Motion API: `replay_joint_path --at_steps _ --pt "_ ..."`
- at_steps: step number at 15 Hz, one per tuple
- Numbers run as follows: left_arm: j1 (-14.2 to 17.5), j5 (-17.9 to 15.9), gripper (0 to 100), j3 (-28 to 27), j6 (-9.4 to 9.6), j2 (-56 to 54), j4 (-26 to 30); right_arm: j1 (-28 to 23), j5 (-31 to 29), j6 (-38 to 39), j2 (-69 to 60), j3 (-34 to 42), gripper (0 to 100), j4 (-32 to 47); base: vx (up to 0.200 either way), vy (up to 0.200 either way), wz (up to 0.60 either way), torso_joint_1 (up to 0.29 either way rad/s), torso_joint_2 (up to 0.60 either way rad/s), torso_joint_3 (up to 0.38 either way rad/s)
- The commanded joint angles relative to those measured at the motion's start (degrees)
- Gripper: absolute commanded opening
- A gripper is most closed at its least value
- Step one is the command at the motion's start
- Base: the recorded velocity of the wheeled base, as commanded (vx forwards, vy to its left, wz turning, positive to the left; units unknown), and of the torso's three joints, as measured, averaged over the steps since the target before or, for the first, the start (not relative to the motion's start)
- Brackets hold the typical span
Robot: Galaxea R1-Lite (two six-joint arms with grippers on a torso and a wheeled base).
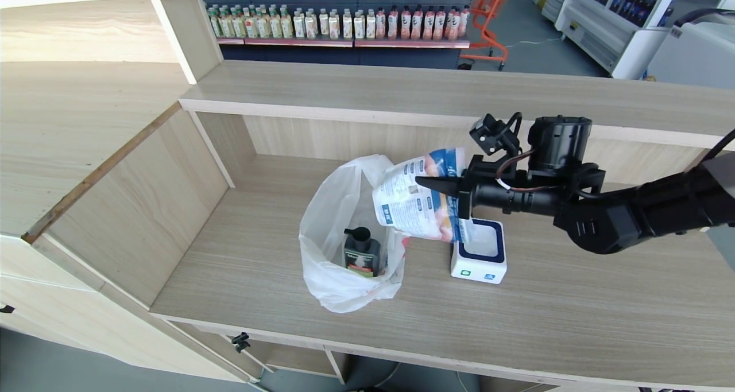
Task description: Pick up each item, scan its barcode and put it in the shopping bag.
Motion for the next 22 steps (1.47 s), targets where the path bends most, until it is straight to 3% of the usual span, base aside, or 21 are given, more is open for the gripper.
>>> replay_joint_path --at_steps 1,4,8,15,16,19,22 --pt "0.0 0.0 100 0.0 0.01 0.1 0.0 0.9 5.1 3.2 7.8 -5.5 0 0.0 0.000 0.000 0.00 0.000 0.00 0.000" --pt "0.0 0.0 100 0.0 0.01 0.1 0.0 0.8 1.5 9.2 10.9 -9.2 0 -0.1 0.000 0.000 0.00 0.000 0.00 0.000" --pt "0.0 0.0 100 0.0 0.01 0.0 0.0 0.9 1.1 13.0 14.5 -12.2 0 0.9 0.000 0.000 0.00 0.000 0.00 0.000" --pt "0.0 0.0 100 0.0 0.01 0.0 0.0 2.2 -1.0 13.4 18.7 -22.5 0 6.9 0.000 0.000 0.00 0.000 0.00 0.000" --pt "0.0 0.0 100 0.0 0.01 0.1 0.0 2.4 -1.4 13.4 18.7 -22.5 100 6.9 0.000 0.000 0.00 0.000 0.00 0.000" --pt "0.0 0.0 100 0.0 0.01 0.1 0.0 3.0 -2.7 13.7 18.5 -22.7 100 7.0 0.000 0.000 0.00 0.000 0.00 0.000" --pt "0.0 0.0 100 0.0 0.01 0.1 0.0 3.9 -2.8 20.5 16.4 -24.1 100 6.8 0.000 0.000 0.00 0.000 0.00 0.000"
